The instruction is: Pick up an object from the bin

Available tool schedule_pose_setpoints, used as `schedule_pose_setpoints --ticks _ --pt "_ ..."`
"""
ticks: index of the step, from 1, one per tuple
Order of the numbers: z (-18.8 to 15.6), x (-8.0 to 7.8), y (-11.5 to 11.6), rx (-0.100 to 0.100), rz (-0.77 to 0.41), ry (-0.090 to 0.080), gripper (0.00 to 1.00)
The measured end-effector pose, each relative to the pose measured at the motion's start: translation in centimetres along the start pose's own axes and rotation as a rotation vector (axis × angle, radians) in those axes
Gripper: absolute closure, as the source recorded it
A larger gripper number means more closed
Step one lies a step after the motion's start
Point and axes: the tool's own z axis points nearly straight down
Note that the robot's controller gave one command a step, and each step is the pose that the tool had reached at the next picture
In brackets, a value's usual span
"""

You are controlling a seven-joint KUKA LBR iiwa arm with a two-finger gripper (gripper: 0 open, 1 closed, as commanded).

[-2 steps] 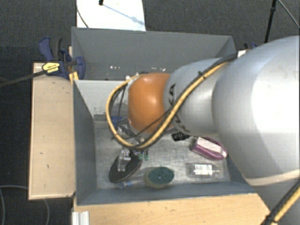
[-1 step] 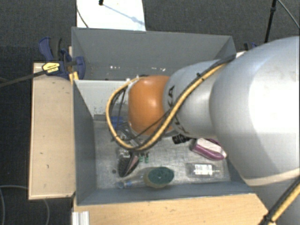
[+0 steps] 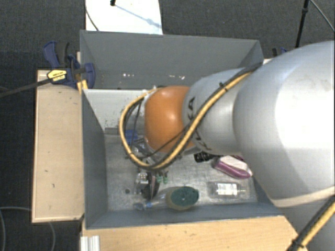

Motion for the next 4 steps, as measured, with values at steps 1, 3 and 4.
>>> schedule_pose_setpoints --ticks 1,3,4 --pt "-0.7 2.6 -3.9 0.0 -0.194 -0.006 0.0" --pt "1.0 0.5 -19.2 -0.004 -0.016 -0.024 0.0" --pt "0.9 -0.2 -25.0 -0.001 -0.311 -0.033 0.0"
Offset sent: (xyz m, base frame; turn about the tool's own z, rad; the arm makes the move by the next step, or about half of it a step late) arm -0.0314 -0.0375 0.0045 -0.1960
